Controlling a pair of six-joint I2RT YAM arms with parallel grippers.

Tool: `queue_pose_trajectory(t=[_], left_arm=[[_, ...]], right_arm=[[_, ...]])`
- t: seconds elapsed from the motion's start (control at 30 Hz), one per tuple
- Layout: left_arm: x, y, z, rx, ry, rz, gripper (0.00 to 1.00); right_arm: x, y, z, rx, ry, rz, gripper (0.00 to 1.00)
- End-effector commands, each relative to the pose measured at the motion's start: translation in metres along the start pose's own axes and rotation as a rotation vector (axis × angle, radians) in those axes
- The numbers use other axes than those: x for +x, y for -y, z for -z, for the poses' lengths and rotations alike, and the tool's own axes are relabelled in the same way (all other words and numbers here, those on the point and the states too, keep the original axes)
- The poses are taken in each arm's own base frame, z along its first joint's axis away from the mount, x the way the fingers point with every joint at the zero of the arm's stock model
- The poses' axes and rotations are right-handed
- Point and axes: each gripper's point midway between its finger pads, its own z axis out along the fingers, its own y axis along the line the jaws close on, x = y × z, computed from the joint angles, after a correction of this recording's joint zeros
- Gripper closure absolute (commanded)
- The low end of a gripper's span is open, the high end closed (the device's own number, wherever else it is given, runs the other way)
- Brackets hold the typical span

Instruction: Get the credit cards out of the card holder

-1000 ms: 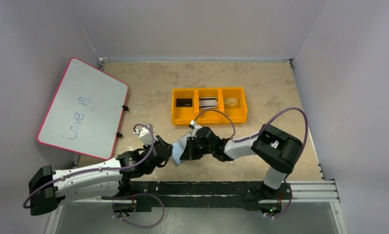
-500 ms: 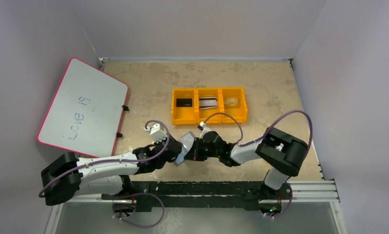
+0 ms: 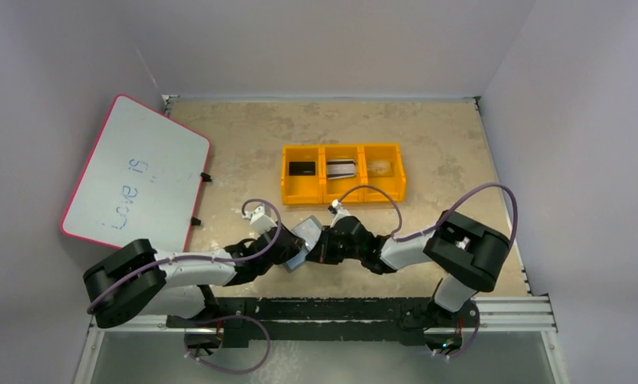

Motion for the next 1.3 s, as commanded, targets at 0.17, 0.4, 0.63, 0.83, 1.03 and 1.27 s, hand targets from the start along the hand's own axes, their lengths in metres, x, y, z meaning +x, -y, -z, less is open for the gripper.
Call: queue_pose_trajectory(t=[0.17,0.4,0.63,0.83,1.03,1.27], left_arm=[[0.002,0.005,0.0,0.09,-0.001,0.129,0.81],[0.005,0.004,-0.004,0.089,-0.005,0.121,0.81],[0.007,0.002,-0.005,0.087,-0.013,0.12,0.81],[0.01,0.001,-0.006,0.086,-0.021,0.124,0.81],[0.012,0.001,-0.007,0.09,-0.028,0.132,0.81],[0.012,0.006,-0.008,0.109,-0.026,0.138,0.82]], right_arm=[[-0.025,-0.016,0.026,0.02,0.082,0.067,0.96],[-0.074,-0.012,0.052,0.145,0.213,0.158,0.92],[-0.096,0.004,0.029,0.163,0.133,0.217,0.92],[-0.087,0.01,0.011,0.166,0.051,0.253,0.93],[-0.087,0.033,0.006,0.258,0.048,0.27,0.92],[-0.072,0.056,0.002,0.316,0.009,0.25,0.93]])
